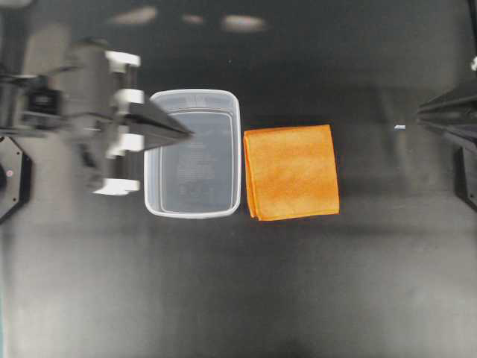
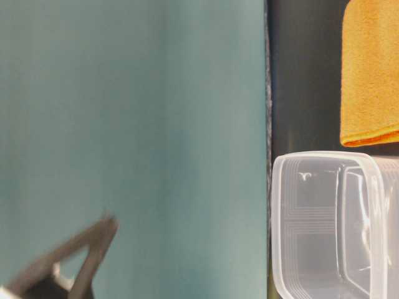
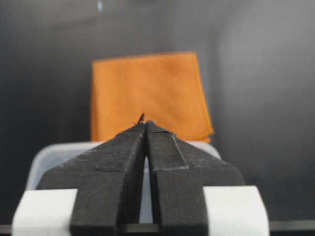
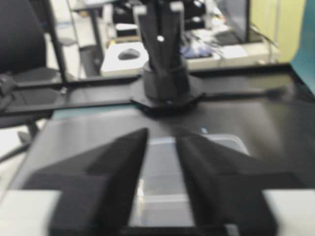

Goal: Place the orange towel into the container with the left arm.
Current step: 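Move the left gripper right over the folded orange towel and lower it, then close the left gripper on the center of the orange towel, then lift the towel and carry it left over the clear container, then lower the towel into the container and open the left gripper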

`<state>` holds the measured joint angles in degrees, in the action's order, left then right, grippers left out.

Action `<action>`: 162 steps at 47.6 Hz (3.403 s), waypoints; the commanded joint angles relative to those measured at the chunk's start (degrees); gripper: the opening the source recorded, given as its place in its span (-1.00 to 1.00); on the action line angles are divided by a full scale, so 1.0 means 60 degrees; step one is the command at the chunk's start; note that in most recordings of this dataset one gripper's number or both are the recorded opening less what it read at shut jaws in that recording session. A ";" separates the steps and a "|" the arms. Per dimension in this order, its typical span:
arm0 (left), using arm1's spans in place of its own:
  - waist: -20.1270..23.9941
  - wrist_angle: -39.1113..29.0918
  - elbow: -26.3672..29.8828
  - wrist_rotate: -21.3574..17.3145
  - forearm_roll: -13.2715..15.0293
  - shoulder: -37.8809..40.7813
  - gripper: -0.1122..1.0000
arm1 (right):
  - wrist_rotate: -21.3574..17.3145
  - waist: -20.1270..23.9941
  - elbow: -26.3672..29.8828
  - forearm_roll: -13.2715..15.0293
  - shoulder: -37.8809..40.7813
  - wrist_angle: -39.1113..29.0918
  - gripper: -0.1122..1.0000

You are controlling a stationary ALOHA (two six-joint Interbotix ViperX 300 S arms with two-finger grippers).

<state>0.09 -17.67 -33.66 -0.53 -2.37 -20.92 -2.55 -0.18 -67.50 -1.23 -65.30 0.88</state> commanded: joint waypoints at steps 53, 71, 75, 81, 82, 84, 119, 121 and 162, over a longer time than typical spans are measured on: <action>0.0176 -0.4644 0.7280 -0.0557 -0.0044 0.9067 0.82 | 0.0088 -0.0015 0.0088 -0.0015 -0.1099 -0.0586 0.56; 0.0132 -0.4775 0.7266 -0.0835 -0.0044 0.9390 0.60 | 0.0103 -0.0015 0.0044 0.0000 -0.1099 -0.0615 0.55; 0.0073 -0.4819 0.7280 -0.0850 -0.0044 0.9360 0.23 | 0.0103 -0.0015 0.0044 -0.0015 -0.1099 -0.0615 0.55; -0.0029 -0.4951 0.7383 -0.0835 -0.0044 0.9229 -0.41 | 0.0103 -0.0015 0.0044 0.0000 -0.1099 -0.0615 0.56; -0.0015 -0.4980 0.7412 -0.0835 -0.0044 0.9170 -0.50 | 0.0103 -0.0015 0.0044 -0.0015 -0.1099 -0.0615 0.55; -0.0029 -0.5068 0.7471 -0.0820 -0.0044 0.9053 -0.64 | 0.0103 -0.0015 0.0029 0.0000 -0.1099 -0.0615 0.55; 0.0278 -0.8335 0.5654 -0.0908 -0.0044 0.3677 -0.68 | 0.0015 -0.0015 0.0015 0.0000 -0.1128 -0.0425 0.49; 0.0278 -0.8042 0.5127 -0.0908 -0.0044 0.3442 -0.68 | 0.0015 -0.0015 0.0015 -0.0015 -0.1128 -0.0396 0.49; 0.0615 -0.5259 0.1743 -0.1304 -0.0044 0.2666 -0.57 | -0.0015 -0.0015 -0.0132 -0.0044 -0.1099 -0.0322 0.49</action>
<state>3.43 -50.01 -23.55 -8.53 -2.46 -4.22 -2.55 -0.18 -68.73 -1.23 -72.42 -1.67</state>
